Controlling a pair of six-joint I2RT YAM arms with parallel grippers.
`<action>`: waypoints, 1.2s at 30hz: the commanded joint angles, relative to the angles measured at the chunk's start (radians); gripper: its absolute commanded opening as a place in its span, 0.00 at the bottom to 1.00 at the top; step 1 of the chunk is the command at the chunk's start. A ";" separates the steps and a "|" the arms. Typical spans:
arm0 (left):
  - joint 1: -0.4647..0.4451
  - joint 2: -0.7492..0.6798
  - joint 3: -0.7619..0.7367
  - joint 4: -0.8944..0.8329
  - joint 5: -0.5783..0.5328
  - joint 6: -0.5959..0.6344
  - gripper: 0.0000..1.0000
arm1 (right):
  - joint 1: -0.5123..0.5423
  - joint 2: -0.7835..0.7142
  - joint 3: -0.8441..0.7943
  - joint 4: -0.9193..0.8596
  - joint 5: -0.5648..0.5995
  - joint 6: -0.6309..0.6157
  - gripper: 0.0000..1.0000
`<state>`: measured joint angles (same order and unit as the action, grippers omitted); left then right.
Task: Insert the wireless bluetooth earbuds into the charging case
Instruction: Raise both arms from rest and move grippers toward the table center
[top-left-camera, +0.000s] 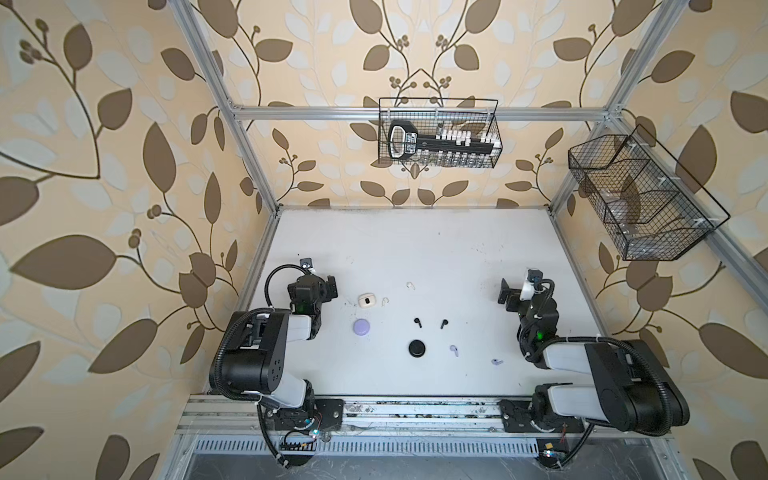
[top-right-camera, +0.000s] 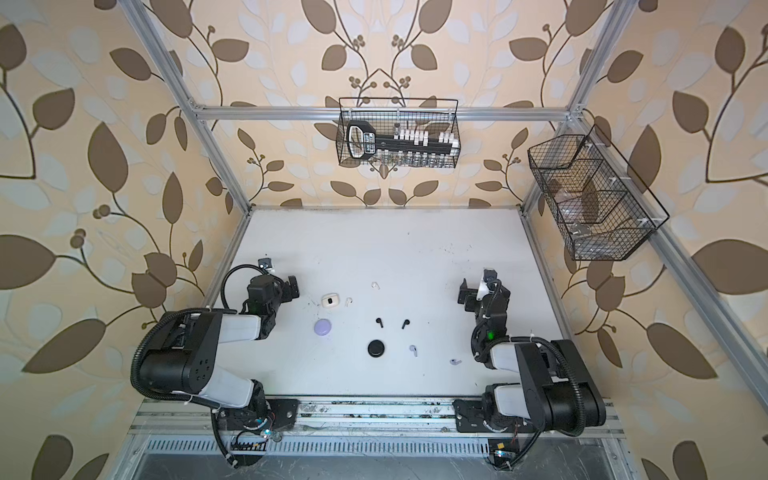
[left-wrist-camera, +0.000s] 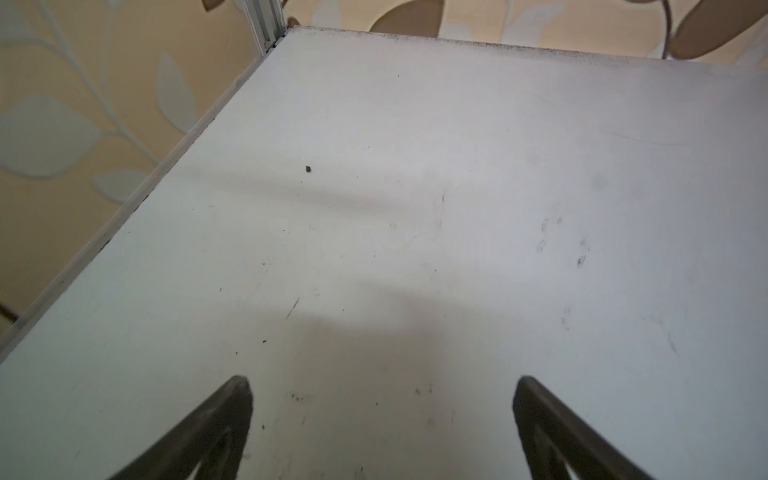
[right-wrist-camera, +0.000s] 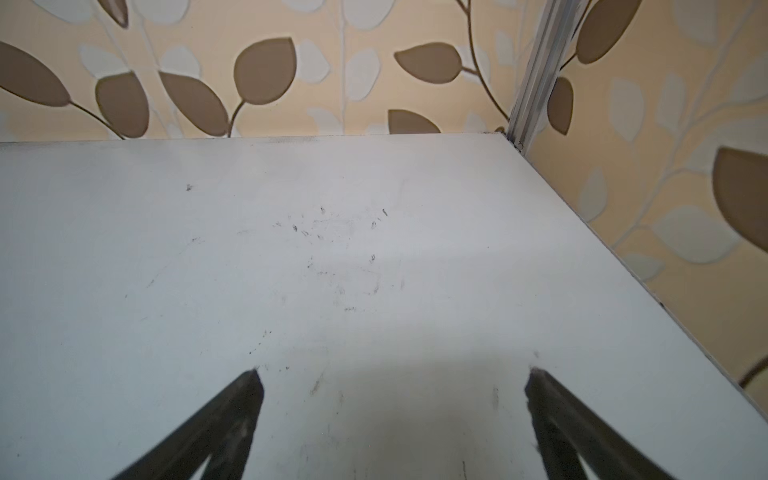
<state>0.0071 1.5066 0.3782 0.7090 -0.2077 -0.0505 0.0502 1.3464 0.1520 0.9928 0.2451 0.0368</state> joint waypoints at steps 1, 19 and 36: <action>-0.002 -0.016 0.002 0.037 0.018 0.014 0.99 | 0.001 -0.004 0.015 0.039 -0.007 -0.008 1.00; -0.001 -0.027 0.004 0.023 0.014 0.010 0.99 | 0.000 -0.005 0.015 0.039 -0.007 -0.007 1.00; -0.002 -0.310 0.016 -0.238 0.018 -0.030 0.99 | 0.026 -0.277 0.045 -0.209 0.166 0.027 1.00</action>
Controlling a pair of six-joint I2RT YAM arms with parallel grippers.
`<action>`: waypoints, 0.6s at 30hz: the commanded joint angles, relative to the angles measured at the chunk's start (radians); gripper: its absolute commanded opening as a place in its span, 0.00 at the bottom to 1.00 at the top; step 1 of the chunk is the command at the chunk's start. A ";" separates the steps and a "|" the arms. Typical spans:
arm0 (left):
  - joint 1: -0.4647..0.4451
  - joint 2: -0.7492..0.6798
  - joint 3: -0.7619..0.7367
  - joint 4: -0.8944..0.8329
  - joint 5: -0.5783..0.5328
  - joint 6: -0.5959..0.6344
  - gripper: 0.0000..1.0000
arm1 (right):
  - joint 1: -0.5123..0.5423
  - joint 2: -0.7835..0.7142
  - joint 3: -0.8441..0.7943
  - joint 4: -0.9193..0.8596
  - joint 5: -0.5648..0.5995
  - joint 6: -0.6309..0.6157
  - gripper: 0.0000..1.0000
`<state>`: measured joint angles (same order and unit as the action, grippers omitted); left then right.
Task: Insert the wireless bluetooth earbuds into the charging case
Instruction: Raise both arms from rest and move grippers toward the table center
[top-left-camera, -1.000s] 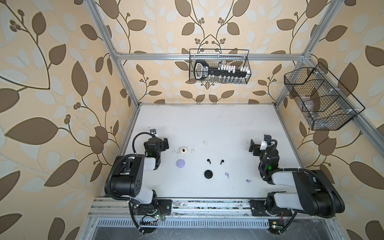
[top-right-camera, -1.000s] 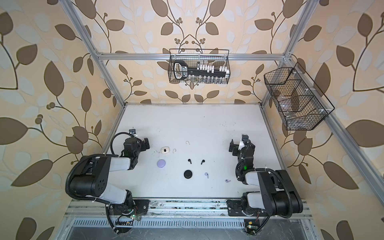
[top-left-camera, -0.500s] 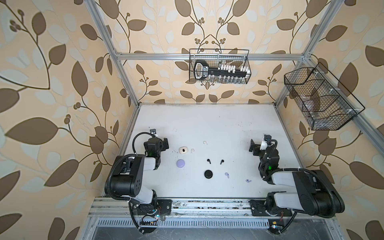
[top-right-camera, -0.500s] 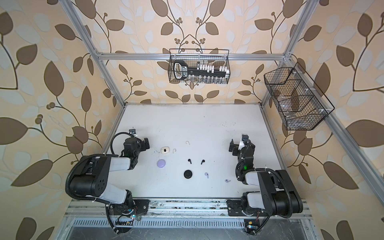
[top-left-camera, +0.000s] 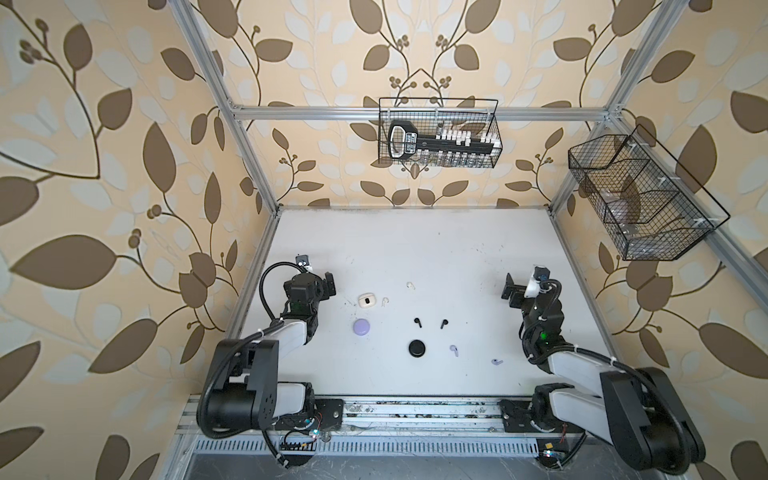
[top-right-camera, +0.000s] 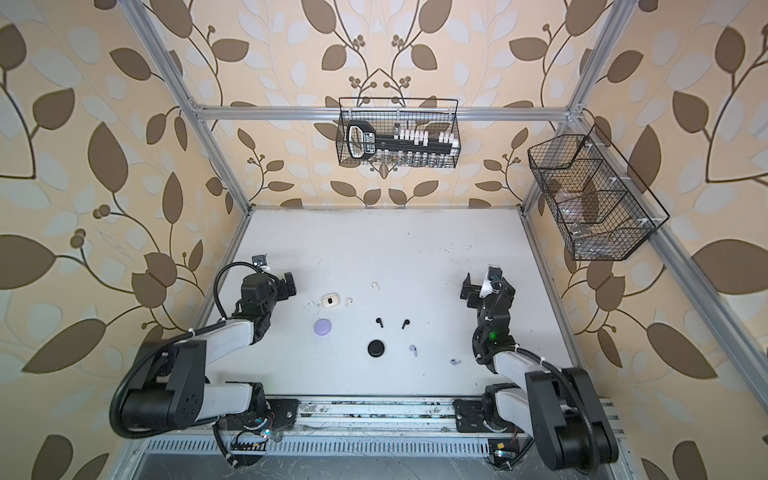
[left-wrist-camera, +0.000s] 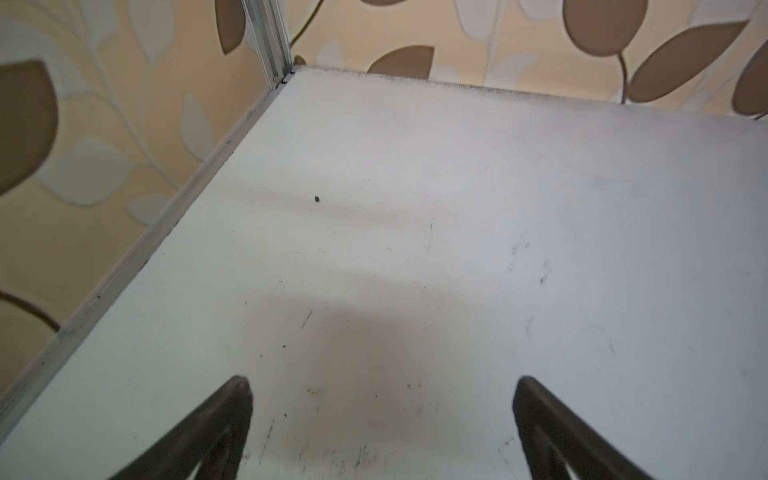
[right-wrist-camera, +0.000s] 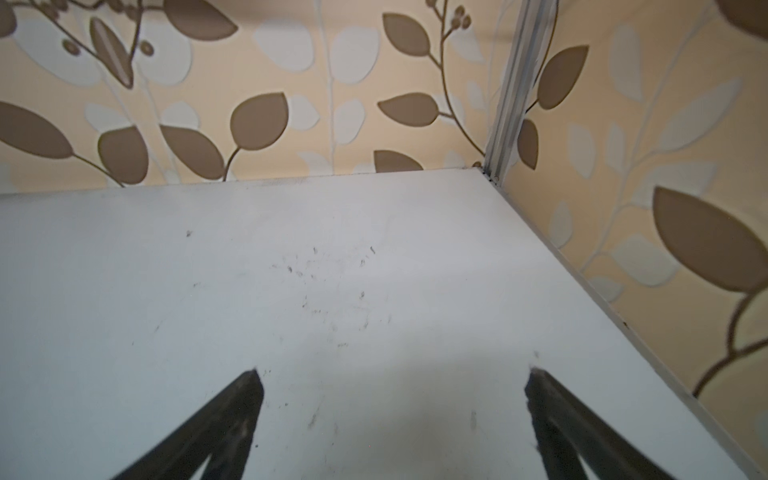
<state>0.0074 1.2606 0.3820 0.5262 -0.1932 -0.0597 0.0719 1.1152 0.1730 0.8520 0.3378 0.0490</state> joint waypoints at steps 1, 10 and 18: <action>-0.003 -0.090 -0.006 -0.042 -0.003 -0.029 0.99 | 0.005 -0.066 0.022 -0.075 0.088 0.024 1.00; -0.004 -0.345 0.056 -0.407 0.061 -0.222 0.99 | -0.015 -0.319 0.245 -0.693 0.158 0.422 1.00; -0.003 -0.465 0.204 -0.814 0.370 -0.417 0.99 | 0.024 -0.553 0.181 -0.841 -0.394 0.652 1.00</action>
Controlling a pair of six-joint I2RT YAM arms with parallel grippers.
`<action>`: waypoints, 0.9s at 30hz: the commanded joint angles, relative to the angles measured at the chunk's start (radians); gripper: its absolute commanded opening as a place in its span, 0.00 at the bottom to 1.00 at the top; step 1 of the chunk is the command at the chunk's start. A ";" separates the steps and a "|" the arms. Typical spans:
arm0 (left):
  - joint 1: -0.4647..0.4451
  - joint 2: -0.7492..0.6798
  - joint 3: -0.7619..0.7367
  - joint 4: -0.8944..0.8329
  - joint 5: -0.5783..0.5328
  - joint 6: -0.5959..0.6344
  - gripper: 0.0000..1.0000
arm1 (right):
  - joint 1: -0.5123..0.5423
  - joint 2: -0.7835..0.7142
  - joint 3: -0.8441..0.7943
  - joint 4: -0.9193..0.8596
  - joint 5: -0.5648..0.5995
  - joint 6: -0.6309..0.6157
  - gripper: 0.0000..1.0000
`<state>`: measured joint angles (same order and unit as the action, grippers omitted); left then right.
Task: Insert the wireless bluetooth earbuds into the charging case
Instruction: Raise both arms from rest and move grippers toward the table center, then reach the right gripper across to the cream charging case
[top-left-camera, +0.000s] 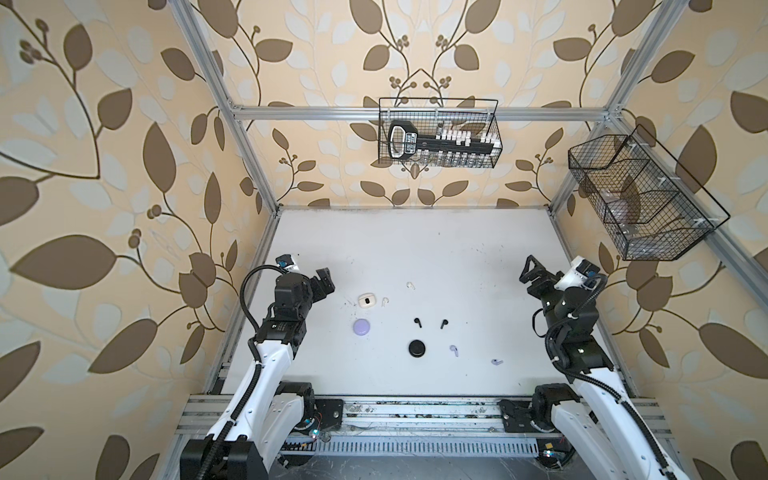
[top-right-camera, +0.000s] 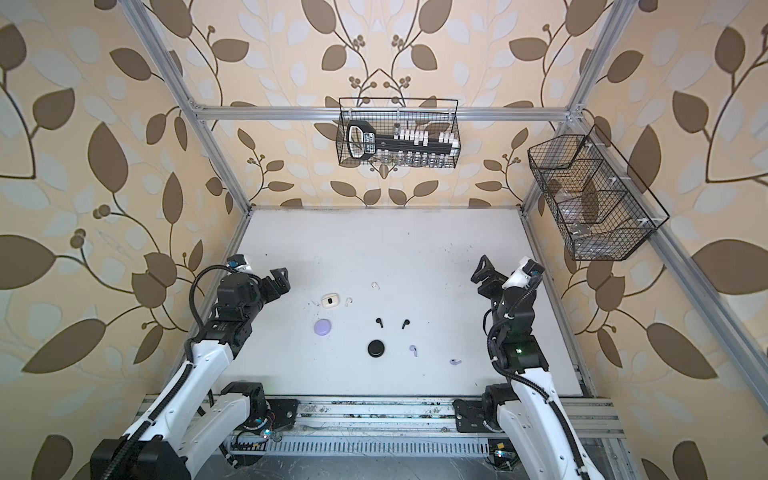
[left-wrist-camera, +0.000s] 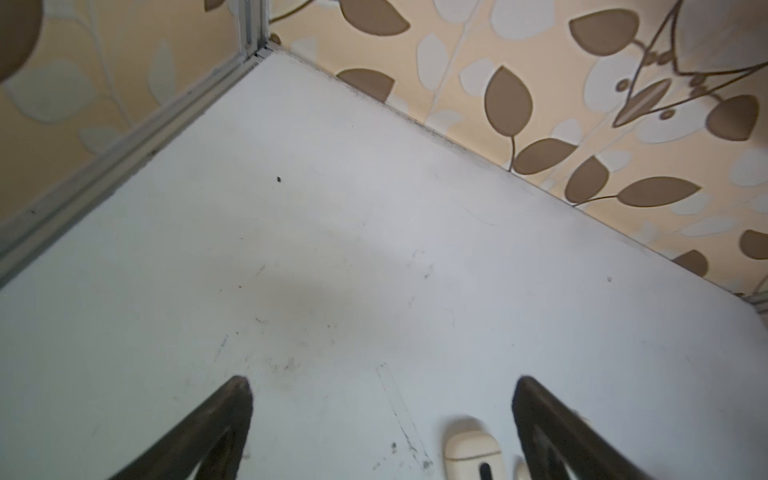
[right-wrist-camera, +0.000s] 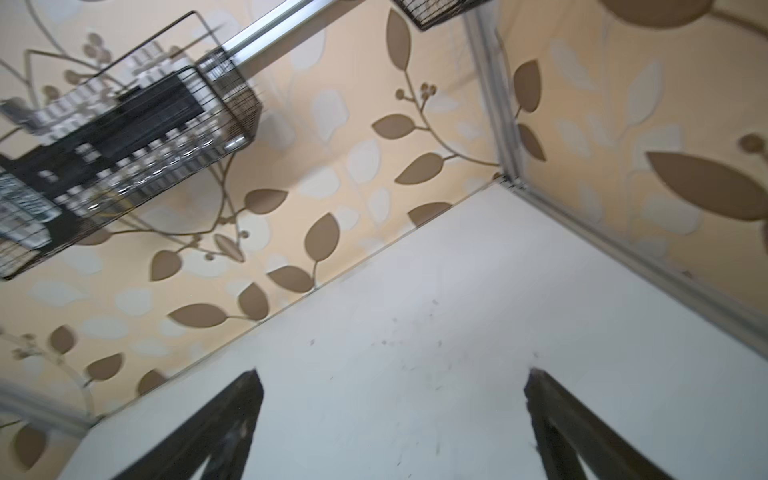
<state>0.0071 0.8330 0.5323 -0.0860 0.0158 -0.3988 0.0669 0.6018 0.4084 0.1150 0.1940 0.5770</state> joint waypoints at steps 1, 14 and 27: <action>-0.003 -0.052 0.059 -0.247 0.180 -0.079 0.99 | 0.068 -0.057 -0.100 -0.067 -0.278 0.134 1.00; -0.001 -0.346 -0.079 -0.460 -0.152 -0.247 0.99 | 0.878 0.085 -0.243 0.272 0.107 -0.044 0.95; -0.002 -0.451 -0.164 -0.416 -0.086 -0.232 0.99 | 0.930 0.746 0.262 0.137 0.023 -0.109 0.76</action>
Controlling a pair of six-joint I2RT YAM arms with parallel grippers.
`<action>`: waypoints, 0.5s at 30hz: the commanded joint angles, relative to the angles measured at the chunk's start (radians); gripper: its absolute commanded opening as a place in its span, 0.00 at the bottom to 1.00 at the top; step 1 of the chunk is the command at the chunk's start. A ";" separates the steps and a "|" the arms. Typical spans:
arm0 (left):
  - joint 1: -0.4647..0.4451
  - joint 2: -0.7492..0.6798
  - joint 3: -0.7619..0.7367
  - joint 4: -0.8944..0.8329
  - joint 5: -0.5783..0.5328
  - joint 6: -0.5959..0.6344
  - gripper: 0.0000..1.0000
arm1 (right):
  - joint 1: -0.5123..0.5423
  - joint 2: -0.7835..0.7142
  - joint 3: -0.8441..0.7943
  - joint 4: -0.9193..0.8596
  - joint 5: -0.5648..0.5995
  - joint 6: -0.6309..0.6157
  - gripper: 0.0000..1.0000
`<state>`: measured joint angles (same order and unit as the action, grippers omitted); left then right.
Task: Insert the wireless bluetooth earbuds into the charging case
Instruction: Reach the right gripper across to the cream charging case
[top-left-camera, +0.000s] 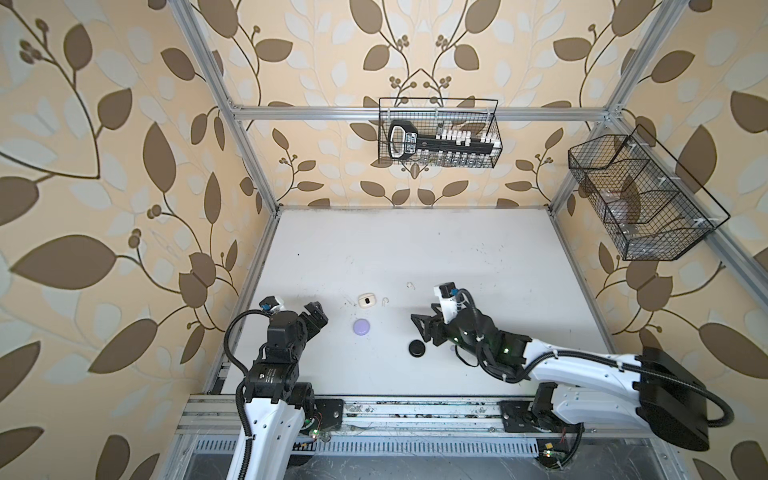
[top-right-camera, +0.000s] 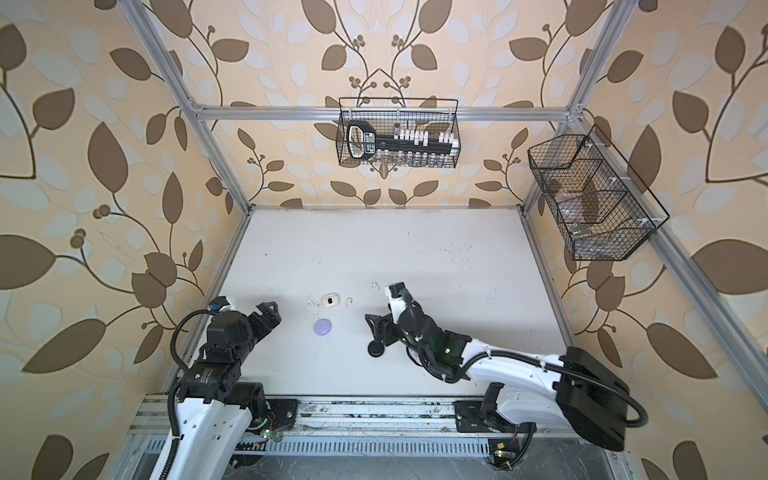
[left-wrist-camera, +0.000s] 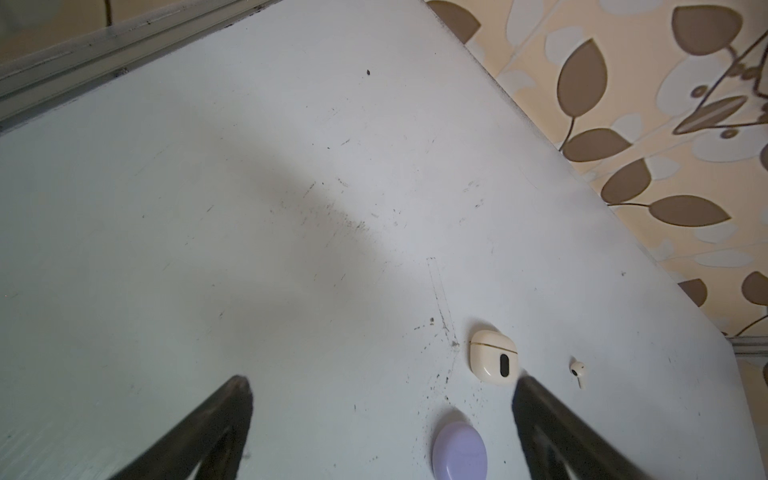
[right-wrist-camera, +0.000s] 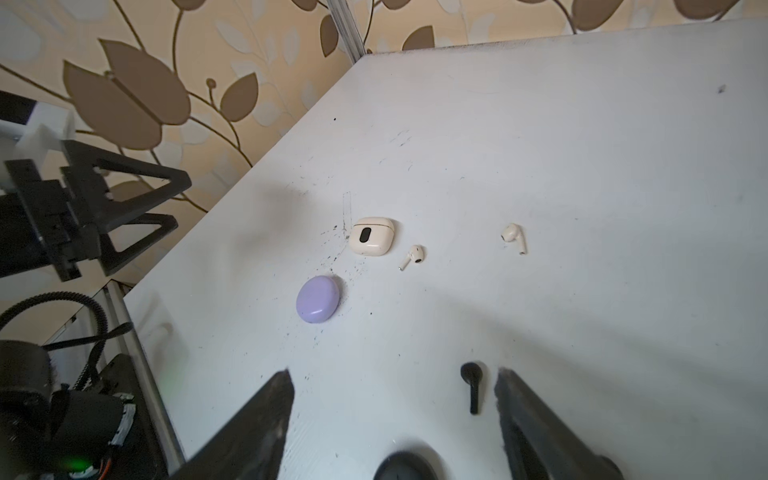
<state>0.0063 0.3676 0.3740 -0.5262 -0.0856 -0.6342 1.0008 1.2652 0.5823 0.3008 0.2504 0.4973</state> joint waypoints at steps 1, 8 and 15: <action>-0.002 0.029 0.000 0.025 0.016 0.002 0.99 | -0.012 0.132 0.137 -0.052 -0.064 -0.036 0.76; -0.002 0.073 0.011 0.023 0.035 0.007 0.99 | -0.087 0.452 0.430 -0.094 -0.203 -0.037 0.74; -0.002 0.056 0.003 0.032 0.048 0.011 0.99 | -0.121 0.737 0.737 -0.207 -0.288 -0.039 0.73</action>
<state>0.0063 0.4301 0.3740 -0.5217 -0.0513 -0.6315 0.8864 1.9373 1.2358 0.1753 0.0235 0.4690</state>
